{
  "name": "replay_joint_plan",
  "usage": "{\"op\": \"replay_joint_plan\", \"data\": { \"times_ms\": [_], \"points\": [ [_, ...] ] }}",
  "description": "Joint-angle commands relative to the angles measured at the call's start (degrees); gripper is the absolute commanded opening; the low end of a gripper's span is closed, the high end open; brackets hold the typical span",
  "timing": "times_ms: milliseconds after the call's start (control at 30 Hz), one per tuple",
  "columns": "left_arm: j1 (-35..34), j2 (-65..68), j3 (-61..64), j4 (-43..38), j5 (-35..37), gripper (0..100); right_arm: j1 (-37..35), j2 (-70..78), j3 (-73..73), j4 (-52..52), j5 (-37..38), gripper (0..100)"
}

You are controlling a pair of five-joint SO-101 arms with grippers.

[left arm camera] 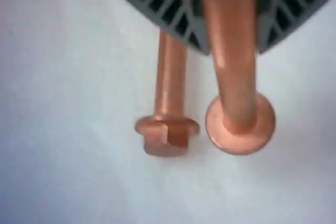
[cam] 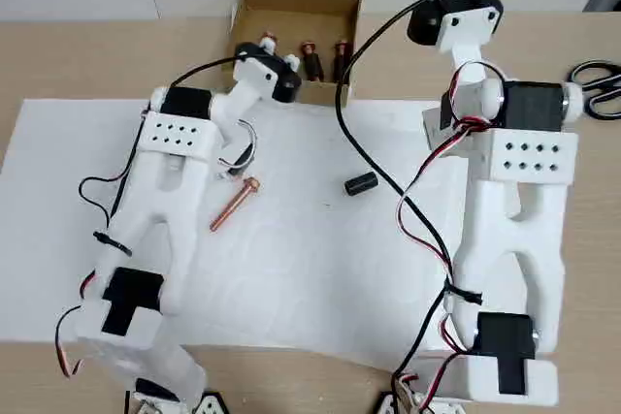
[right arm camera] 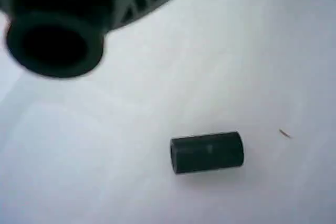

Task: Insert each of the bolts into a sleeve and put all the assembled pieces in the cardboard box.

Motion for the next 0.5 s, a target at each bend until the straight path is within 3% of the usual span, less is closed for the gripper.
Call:
{"op": "replay_joint_plan", "data": {
  "times_ms": [0, 467],
  "points": [
    [-0.1, -2.9, -5.6, -1.4, -0.1, 0, 0.1, -3.0, -0.2, 0.4, -1.0, 0.4],
    [-8.2, 2.4, 10.1, -2.5, -0.1, 0, 0.1, -3.0, -0.2, 0.4, -1.1, 0.4]
  ]
}}
